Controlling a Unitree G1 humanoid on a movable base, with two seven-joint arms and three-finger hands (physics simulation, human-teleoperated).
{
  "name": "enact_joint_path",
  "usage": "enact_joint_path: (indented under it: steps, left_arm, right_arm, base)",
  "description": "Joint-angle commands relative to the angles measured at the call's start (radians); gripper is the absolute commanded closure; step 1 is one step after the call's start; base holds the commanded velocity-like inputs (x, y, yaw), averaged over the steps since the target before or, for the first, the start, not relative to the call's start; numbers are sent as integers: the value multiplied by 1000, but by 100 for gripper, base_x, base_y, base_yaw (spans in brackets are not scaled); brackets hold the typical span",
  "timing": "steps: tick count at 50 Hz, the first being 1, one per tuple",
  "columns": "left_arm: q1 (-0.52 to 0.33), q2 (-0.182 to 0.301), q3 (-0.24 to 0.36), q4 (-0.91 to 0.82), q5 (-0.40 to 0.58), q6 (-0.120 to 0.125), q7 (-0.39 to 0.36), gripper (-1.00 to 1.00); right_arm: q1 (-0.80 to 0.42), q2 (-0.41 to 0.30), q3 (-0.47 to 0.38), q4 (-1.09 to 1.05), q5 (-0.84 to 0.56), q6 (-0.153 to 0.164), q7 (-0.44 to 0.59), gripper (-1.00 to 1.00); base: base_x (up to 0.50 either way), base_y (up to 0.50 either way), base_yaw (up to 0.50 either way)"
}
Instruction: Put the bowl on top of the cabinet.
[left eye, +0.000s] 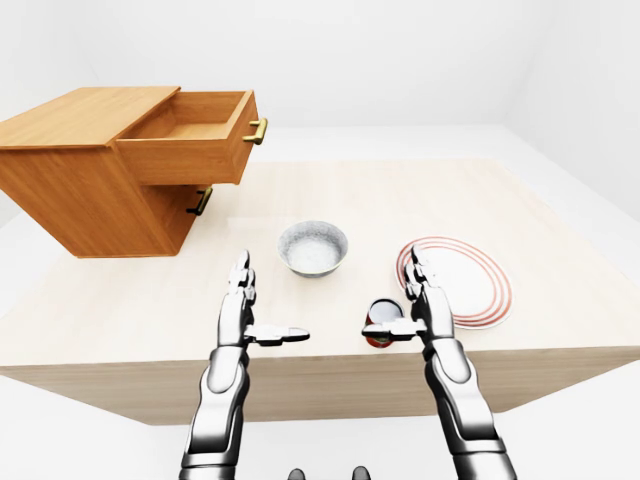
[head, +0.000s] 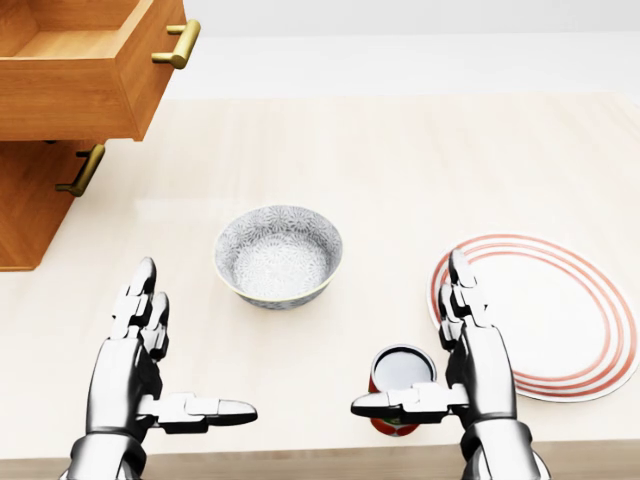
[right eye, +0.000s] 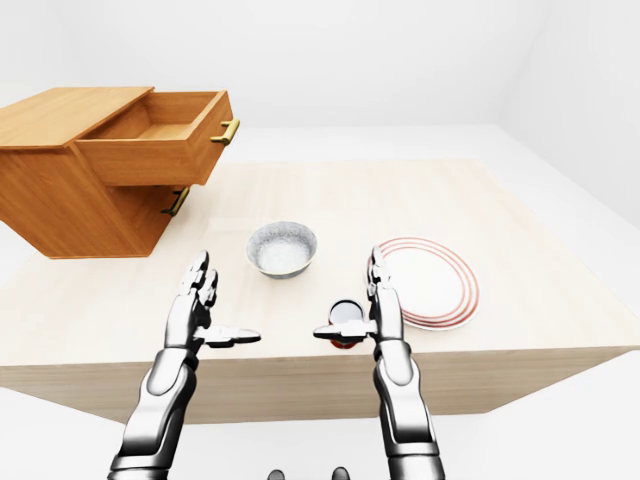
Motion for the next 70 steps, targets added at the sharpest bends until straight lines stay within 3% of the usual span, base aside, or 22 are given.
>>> enact_joint_path:
  steps: [1, 3, 5, 6, 10, 27, 31, 32, 33, 35, 45, 47, 55, 59, 70]
  left_arm:
    - [4, 16, 20, -6, -8, 32, -42, -100]
    - [15, 20, 8, -12, 2, 41, -68, -100]
    - [31, 16, 8, -24, -4, 22, -86, -100]
    - [37, 15, 9, -37, 0, 30, -83, -100]
    - [39, 13, 5, -31, 23, 14, -77, -100]
    - [39, 12, 11, -50, 16, 31, -82, -100]
    - [36, 7, 27, -48, -19, -8, -79, -100]
    - [41, 11, 24, -57, -16, 3, -80, -100]
    - [44, 10, 23, -59, -14, -2, -78, -100]
    - [53, 10, 22, -63, -16, -27, -81, -100]
    - [54, 13, 21, -64, -15, -36, -89, -100]
    - [55, 14, 21, -57, -5, -50, -88, -100]
    - [67, 13, 19, -70, 3, -66, -94, -100]
    - [64, 12, 18, -51, 7, -96, -94, -100]
    - [94, 0, -18, 36, 105, -96, -27, -100]
  right_arm:
    - [-13, -6, -24, 6, 30, 30, 9, -100]
    - [-15, -7, -31, -5, 52, 50, 9, -100]
    - [-5, -9, -28, -11, 64, 28, 27, -100]
    - [-5, -10, -29, -13, 63, 37, 23, -100]
    - [-4, -11, -28, -13, 63, 35, 22, -100]
    - [-5, -11, -28, -8, 63, 29, 23, -100]
    - [-10, -10, -28, 7, 47, 13, 9, -100]
    - [-11, -10, -28, 8, 48, 14, 7, -100]
    - [-12, -10, -28, 7, 47, 15, 7, -100]
    - [-9, -11, -28, 5, 48, 14, 8, -100]
    - [-9, -10, -24, 4, 45, 17, 10, -100]
    - [-9, -10, -24, 5, 44, 17, 10, -100]
    - [-8, -10, -24, 5, 44, 16, 11, -100]
    - [-11, -9, -24, 10, 43, 16, 10, -100]
    - [-11, -10, -23, 12, 43, 17, 14, -100]
  base:
    - [0, 0, 0]
    - [0, 0, 0]
    - [8, 0, 0]
    - [50, 0, 0]
    - [50, 0, 0]
    - [50, 0, 0]
    - [38, 0, 0]
    - [0, 0, 0]
    - [0, 0, 0]
    - [0, 0, 0]
    - [0, 0, 0]
    - [0, 0, 0]
    - [0, 0, 0]
    - [0, 0, 0]
    - [0, 0, 0]
